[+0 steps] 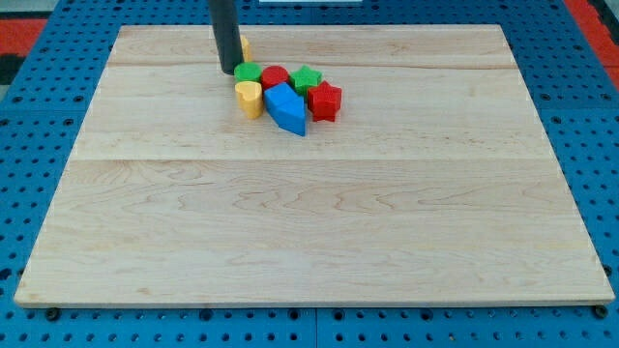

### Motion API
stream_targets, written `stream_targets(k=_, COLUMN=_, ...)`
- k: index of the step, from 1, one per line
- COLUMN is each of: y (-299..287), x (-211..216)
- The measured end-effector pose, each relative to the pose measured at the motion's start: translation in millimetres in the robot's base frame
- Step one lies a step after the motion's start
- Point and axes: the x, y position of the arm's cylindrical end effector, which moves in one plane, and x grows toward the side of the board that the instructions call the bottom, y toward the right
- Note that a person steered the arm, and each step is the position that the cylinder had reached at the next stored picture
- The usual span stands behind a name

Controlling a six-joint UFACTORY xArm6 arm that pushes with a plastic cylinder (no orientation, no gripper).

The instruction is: Nudge the yellow heart right a bit

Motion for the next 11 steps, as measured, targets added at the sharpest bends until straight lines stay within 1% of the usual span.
stream_targets(k=1, y=19, x=26)
stream_targets(k=2, y=20, x=31)
stream_targets(k=3, y=-19, x=24)
stream_targets(k=4, y=-67, x=28)
stream_targets(k=5, y=-48, x=86)
stream_targets(k=6, y=-17, x=117)
stream_targets(k=7, y=-28, x=100)
stream_targets(k=8, y=-28, x=87)
stream_targets(k=9, y=-4, x=94)
stream_targets(k=11, y=0, x=92)
